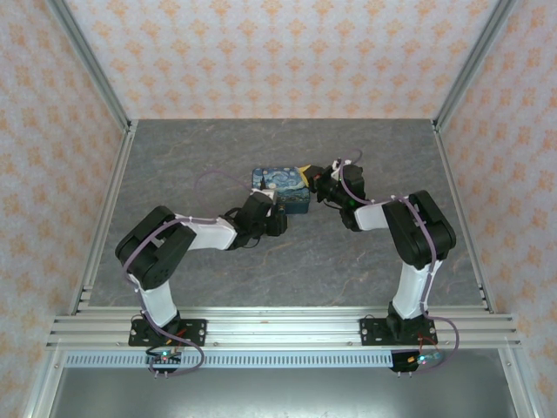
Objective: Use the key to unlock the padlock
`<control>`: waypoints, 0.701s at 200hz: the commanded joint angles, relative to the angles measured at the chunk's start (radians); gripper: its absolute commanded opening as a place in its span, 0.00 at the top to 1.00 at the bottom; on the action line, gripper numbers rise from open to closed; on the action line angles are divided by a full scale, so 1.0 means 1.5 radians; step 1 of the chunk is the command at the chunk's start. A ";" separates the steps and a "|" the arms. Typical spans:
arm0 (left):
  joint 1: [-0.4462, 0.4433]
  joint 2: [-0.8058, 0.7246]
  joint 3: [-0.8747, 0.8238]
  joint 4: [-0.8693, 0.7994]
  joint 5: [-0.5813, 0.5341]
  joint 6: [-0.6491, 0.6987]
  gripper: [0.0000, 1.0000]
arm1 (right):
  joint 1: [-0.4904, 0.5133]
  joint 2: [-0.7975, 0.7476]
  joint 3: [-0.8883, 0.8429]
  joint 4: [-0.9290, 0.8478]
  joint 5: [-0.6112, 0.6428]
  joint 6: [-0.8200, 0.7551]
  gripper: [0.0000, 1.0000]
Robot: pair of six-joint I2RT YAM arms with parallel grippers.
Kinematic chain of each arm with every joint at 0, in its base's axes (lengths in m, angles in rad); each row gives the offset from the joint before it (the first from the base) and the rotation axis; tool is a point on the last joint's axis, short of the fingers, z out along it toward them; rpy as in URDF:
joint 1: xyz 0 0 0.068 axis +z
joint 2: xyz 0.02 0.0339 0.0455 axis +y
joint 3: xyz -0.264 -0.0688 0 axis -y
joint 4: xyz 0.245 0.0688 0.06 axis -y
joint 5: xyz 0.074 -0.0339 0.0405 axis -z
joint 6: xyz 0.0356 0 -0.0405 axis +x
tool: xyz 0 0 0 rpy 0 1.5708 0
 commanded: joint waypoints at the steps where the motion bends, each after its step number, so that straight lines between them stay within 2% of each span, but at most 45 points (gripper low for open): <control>1: 0.001 0.011 0.023 0.040 -0.042 0.025 0.56 | -0.001 0.005 0.019 0.031 -0.011 0.004 1.00; 140: -0.001 0.098 0.047 0.105 -0.051 0.026 0.59 | -0.001 0.013 0.017 0.001 -0.010 -0.008 1.00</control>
